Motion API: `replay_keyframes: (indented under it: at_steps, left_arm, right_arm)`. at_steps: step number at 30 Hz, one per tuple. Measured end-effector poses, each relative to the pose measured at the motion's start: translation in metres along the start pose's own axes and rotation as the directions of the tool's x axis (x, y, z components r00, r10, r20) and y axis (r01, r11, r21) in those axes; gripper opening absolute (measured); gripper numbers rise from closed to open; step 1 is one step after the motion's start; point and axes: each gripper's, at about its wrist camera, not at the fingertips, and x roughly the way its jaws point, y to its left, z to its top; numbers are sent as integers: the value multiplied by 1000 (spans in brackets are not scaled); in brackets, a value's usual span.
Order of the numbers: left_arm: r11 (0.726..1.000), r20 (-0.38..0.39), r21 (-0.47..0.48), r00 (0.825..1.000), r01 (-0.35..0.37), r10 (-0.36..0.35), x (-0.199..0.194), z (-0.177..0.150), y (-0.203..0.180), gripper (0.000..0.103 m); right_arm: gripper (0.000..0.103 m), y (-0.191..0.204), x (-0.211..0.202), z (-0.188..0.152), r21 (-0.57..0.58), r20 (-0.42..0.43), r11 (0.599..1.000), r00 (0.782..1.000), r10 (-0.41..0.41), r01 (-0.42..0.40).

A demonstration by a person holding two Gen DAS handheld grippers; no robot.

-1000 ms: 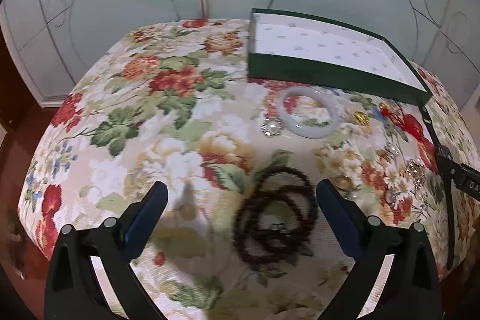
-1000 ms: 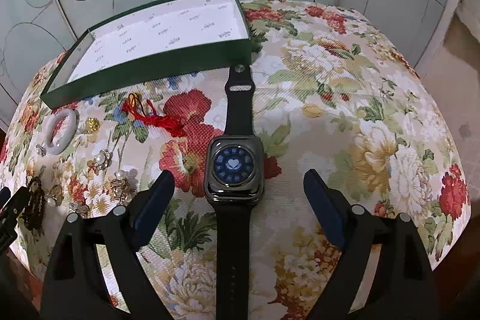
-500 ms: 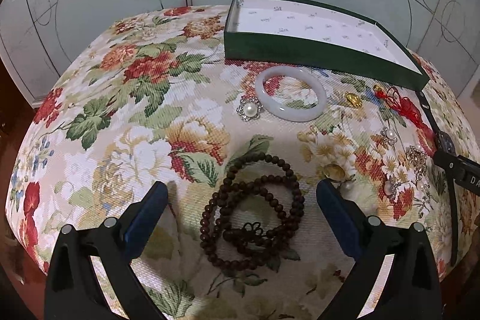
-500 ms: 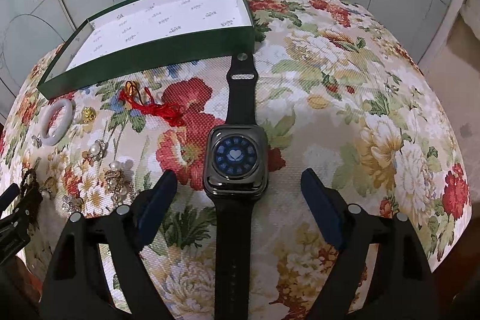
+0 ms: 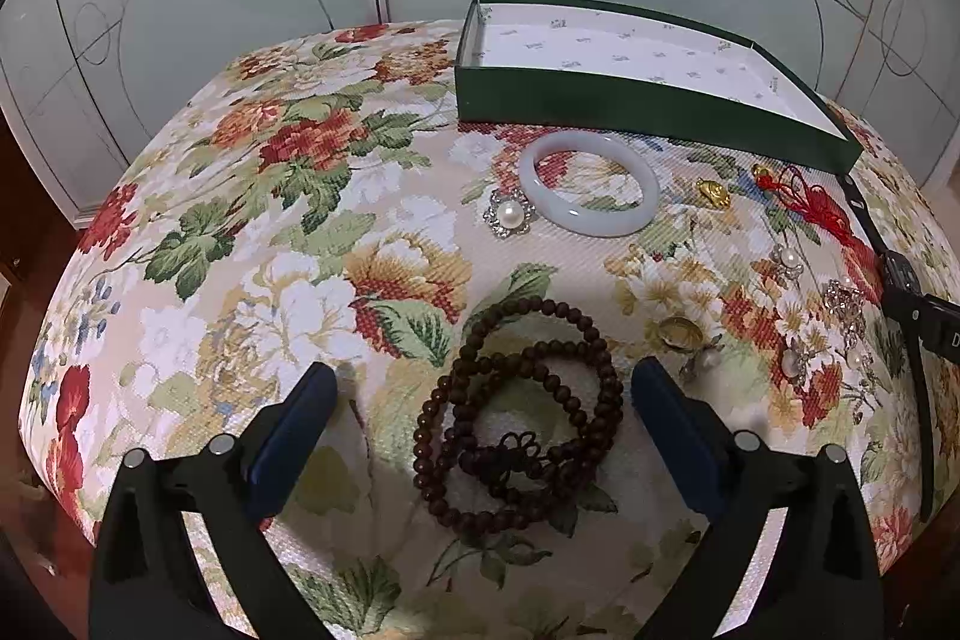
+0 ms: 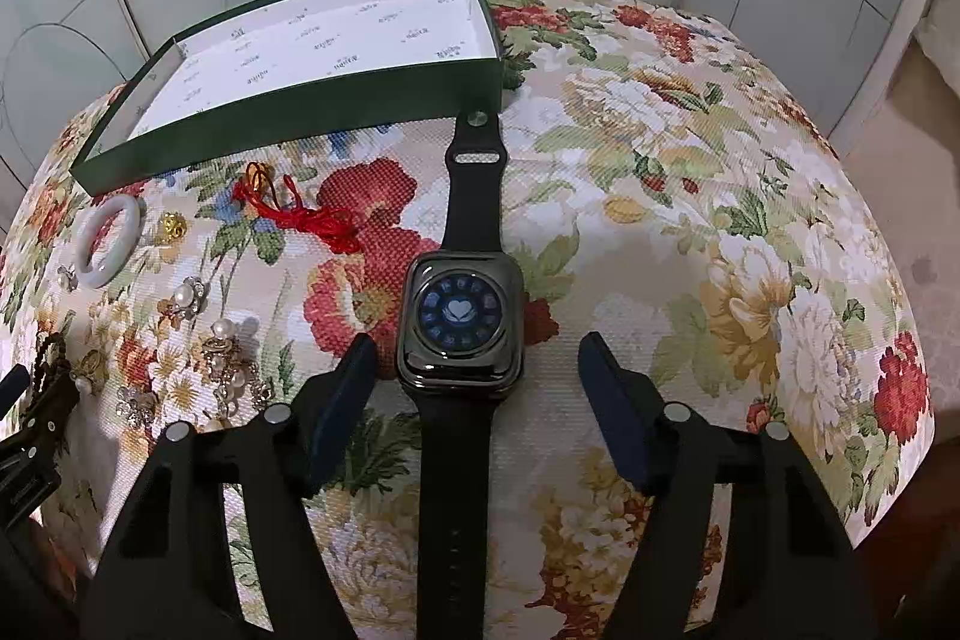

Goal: Organize jewelry
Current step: 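Grasp the dark brown bead bracelet with the left tool while the right tool grasps the black smartwatch, then lift the bead bracelet with the left tool while the right tool carries the smartwatch over the green box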

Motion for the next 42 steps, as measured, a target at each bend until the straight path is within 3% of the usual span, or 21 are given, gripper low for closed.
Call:
replay_keyframes:
  at_steps: [1, 2, 3, 7, 9, 15, 18, 26, 42]
  left_arm:
    - [1000, 5, 4, 1000, 2, -2, -2, 0, -1, 83]
    - [1000, 13, 13, 1000, 6, -6, -5, 0, -3, 66]
    - [1000, 13, 20, 1000, 11, -11, -6, 1, -4, 59]
    - [1000, 17, 23, 1000, 12, -12, -7, 2, -5, 54]
    - [999, 22, 40, 1000, 19, -20, -9, 2, -7, 39]
    - [999, 22, 44, 1000, 21, -22, -9, 1, -3, 21]
    - [999, 15, 29, 999, 33, -34, -9, 3, 1, 17]
    - [999, 32, 31, 999, 41, -42, -14, 6, -1, 11]
    - [999, 54, 25, 998, 34, -35, -19, 14, 6, 10]
  right_arm:
    - [68, 0, 0, 0, 0, 0, 1000, 1000, -1, 1]
    - [67, 0, 0, 0, -1, 1, 1000, 1000, -1, 1]
    - [67, 0, -1, 0, -1, 1, 1000, 1000, -1, 1]
    - [63, 0, -1, 0, 0, 2, 1000, 1000, -1, 1]
    - [57, 0, -2, 0, 0, 4, 1000, 1000, -1, 1]
    - [50, 0, -3, 2, -1, 6, 1000, 1000, 5, -5]
    - [42, 2, -4, 2, -7, 9, 1000, 1000, 16, -16]
    - [42, 4, -4, 2, -3, 9, 1000, 1000, 24, -24]
    - [42, 3, -10, 5, 0, 21, 999, 999, 43, -43]
